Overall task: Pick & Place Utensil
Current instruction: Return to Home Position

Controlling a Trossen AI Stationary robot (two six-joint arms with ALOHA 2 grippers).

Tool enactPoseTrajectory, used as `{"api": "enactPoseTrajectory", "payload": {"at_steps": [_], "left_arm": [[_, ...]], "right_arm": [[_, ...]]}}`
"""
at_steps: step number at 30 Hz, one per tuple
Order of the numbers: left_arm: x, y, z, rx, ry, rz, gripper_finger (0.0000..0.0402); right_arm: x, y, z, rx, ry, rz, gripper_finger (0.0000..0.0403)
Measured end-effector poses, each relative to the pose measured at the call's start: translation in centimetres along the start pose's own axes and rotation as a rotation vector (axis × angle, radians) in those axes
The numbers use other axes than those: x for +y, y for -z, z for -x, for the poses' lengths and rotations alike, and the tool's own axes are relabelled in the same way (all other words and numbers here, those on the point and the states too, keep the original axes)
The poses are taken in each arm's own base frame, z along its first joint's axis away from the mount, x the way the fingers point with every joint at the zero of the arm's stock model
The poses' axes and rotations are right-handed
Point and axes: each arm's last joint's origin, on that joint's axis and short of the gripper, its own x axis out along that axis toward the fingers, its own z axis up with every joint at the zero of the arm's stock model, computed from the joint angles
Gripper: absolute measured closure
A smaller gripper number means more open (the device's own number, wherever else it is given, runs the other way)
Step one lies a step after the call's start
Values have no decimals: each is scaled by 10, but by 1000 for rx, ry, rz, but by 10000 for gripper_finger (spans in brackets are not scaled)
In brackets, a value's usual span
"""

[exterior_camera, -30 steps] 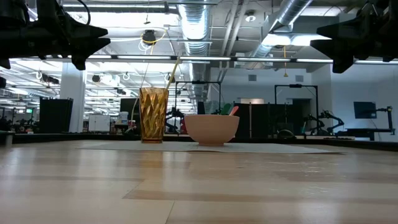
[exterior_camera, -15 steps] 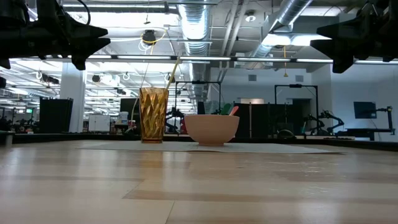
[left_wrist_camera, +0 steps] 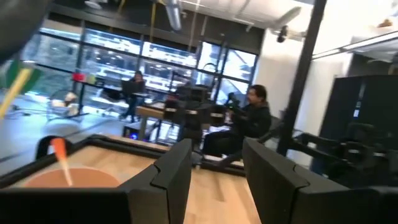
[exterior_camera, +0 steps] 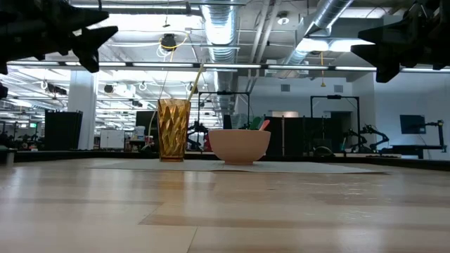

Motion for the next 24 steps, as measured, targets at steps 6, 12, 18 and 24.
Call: {"api": "enactPoseTrajectory", "payload": {"at_steps": [6,12,18,24], "left_arm": [[-5,1,-1,13,47,15,257],[-5,1,-1,12,46,14,257],[-5,1,-1,8,47,14,257],[-5,1,-1,8,47,14,257]], "right_arm": [[0,0,0,1,0,0,220],[0,0,0,0,0,0,222],[0,0,0,1,0,0,221],[0,0,0,1,0,0,218]]}}
